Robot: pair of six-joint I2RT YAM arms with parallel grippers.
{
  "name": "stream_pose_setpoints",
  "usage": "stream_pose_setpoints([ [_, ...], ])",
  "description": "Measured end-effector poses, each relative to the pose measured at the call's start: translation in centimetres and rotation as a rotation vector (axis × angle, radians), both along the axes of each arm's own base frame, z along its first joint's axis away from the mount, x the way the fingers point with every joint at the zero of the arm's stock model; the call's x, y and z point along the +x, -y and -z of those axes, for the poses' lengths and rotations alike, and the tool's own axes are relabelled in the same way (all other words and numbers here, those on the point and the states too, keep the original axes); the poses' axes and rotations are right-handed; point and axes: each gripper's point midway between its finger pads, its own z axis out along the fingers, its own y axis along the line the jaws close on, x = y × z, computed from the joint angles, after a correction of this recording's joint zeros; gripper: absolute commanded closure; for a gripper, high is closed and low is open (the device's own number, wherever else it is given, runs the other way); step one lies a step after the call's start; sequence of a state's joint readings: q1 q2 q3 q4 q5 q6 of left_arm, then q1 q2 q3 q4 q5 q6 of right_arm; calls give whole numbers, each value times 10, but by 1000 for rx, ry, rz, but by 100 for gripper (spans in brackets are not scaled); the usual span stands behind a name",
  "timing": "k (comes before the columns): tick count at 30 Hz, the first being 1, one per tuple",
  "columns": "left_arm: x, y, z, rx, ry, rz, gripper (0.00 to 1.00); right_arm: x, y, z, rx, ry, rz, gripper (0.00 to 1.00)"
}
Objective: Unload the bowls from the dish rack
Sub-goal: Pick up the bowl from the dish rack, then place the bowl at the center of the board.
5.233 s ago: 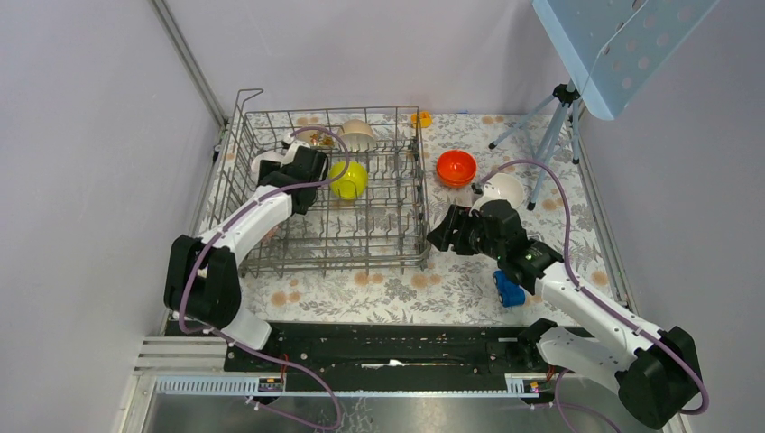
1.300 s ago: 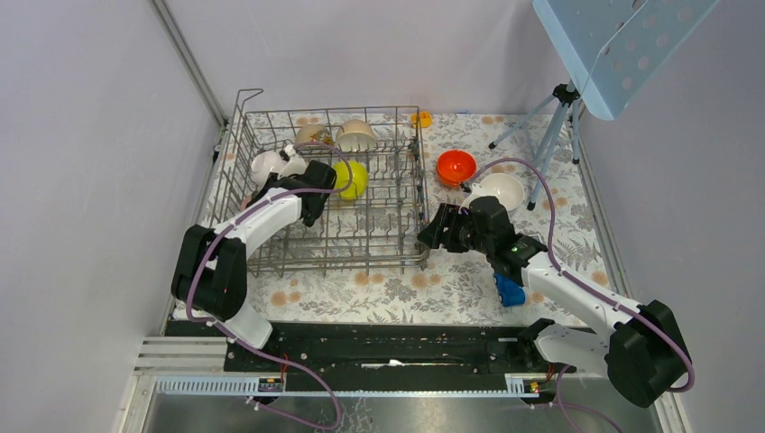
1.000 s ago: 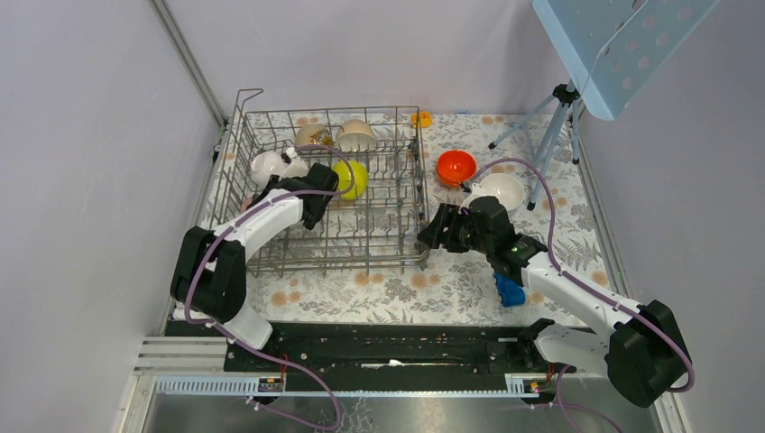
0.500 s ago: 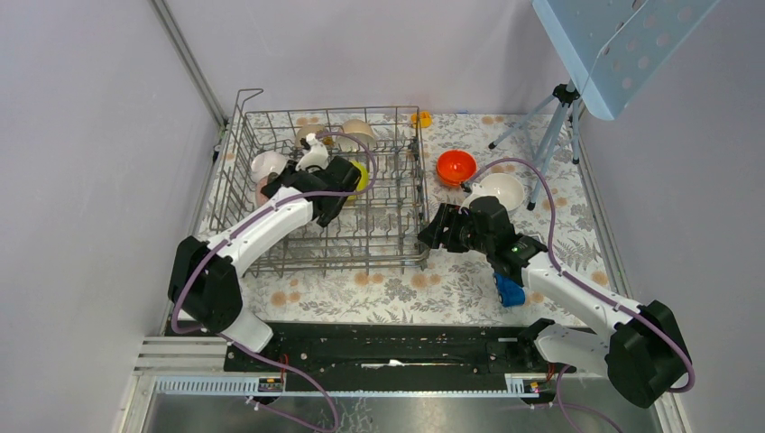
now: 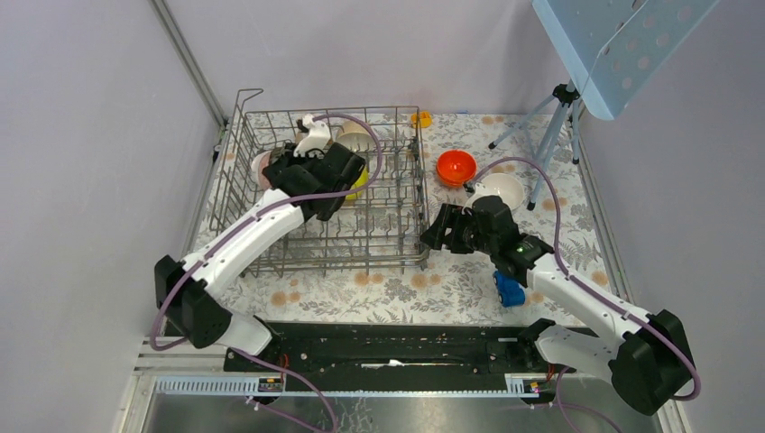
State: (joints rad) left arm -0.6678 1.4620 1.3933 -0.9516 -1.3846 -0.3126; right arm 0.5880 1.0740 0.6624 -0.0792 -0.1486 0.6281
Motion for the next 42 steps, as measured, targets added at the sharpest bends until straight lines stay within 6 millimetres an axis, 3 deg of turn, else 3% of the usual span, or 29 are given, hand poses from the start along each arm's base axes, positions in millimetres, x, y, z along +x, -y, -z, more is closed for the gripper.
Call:
stream_pose_setpoints([
  [6,-10,11,-39,-170,132,86,100,-1,1,-25,12,37,-6,19],
  [14,-29,36,-60,-588,243,329,100,-12,10,-64,12,101,-27,18],
  [17,-37,56,-51,-726,230,457,100,-23,18,-73,6,127,-40,19],
  [21,-52,90,-24,-867,139,634,100,-39,29,-87,9,176,-59,19],
  [27,-85,133,16,-1047,-20,857,100,-71,43,-133,118,329,-90,19],
  [30,-104,143,16,-1117,-39,952,100,-82,42,-149,153,357,-122,21],
  [33,-119,146,5,-1162,-23,1033,100,-79,33,-158,147,316,-155,23],
  [37,-123,145,-2,-1171,-1,1056,100,-65,20,-155,126,261,-174,23],
  [42,-113,145,13,-1141,-49,994,100,-50,-12,-162,79,223,-217,23],
])
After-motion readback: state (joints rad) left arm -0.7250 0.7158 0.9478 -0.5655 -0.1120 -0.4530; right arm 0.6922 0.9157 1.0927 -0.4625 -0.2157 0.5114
